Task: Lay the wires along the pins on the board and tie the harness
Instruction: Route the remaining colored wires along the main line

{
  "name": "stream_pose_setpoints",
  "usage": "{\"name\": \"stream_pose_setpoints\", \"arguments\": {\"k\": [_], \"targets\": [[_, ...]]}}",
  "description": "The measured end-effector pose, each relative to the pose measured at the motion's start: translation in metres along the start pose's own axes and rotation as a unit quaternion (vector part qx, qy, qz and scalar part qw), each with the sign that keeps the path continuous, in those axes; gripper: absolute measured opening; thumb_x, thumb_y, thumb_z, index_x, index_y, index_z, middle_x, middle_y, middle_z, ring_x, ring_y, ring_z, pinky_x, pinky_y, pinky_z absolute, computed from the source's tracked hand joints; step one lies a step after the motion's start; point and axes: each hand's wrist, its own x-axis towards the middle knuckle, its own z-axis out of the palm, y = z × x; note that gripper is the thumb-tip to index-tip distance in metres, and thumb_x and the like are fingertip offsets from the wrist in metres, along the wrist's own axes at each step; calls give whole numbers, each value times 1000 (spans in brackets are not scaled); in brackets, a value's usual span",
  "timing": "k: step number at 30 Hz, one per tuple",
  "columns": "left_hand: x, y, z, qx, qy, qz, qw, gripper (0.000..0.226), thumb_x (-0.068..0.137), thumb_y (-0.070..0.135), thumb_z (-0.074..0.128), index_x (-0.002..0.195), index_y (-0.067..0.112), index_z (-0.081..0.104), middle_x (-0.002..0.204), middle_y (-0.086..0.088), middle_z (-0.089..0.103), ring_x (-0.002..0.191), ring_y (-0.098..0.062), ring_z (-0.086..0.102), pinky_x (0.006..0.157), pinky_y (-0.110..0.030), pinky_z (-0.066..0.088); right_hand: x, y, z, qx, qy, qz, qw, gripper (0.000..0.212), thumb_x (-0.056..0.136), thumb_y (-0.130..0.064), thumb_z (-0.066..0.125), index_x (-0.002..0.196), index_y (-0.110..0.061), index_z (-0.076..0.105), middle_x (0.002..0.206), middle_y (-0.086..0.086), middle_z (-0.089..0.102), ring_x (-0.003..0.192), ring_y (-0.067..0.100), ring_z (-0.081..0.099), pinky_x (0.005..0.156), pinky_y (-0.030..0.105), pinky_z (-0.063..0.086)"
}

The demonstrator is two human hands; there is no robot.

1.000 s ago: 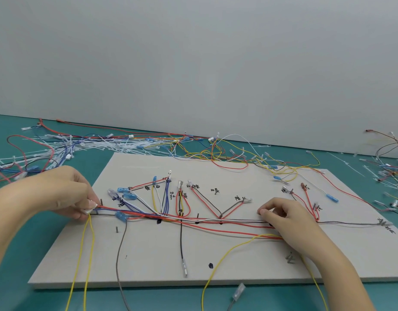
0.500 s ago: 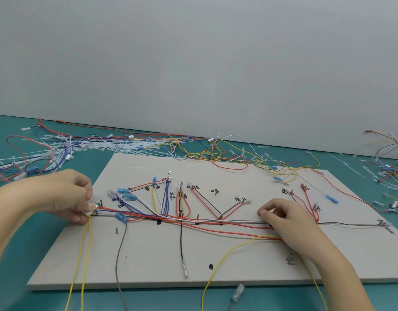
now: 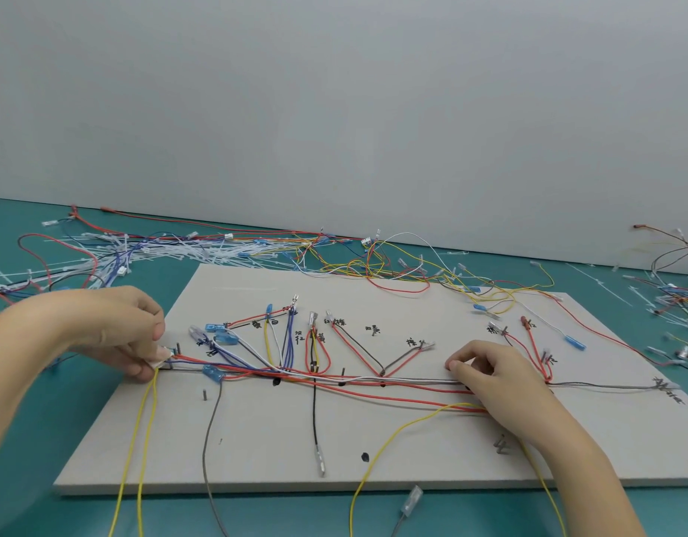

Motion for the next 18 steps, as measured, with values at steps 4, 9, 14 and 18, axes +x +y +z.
{"name": "stream_pose_setpoints", "arguments": {"k": [4, 9, 14, 18], "targets": [[3, 1, -3, -15, -27, 0, 1000, 27, 83, -17, 61, 78, 4, 44, 57, -22, 63, 49, -31, 66, 40, -23, 51, 0, -1, 0, 1, -1, 2, 1000, 16, 90, -23, 61, 75, -25, 68, 49, -10, 48, 46, 0, 42, 52, 26, 30], [5, -11, -5, -34, -19, -8, 999, 30, 75, -9, 75, 78, 1, 47, 68, -26, 69, 52, -31, 67, 43, -24, 53, 0, -1, 0, 3, -3, 1, 1000, 16, 90, -22, 61, 76, -24, 68, 47, -12, 48, 46, 1, 42, 48, 20, 27], [5, -17, -7, -46, -28, -8, 999, 37, 64, 6, 86, 78, 2, 52, 68, -22, 69, 48, -23, 64, 42, -22, 49, 0, -2, 1, -14, 1, 13, 1000, 16, 90, -24, 60, 75, -25, 66, 47, -12, 50, 47, 3, 44, 50, 24, 30], [3, -20, -12, -52, -57, 20, 997, 56, 36, 23, 92, 75, 1, 58, 71, -23, 69, 50, -21, 64, 43, -23, 50, -3, -20, 3, -45, 65, -2, 997, 14, 87, -27, 58, 74, -29, 63, 59, -5, 55, 60, 10, 51, 56, 30, 41]]}}
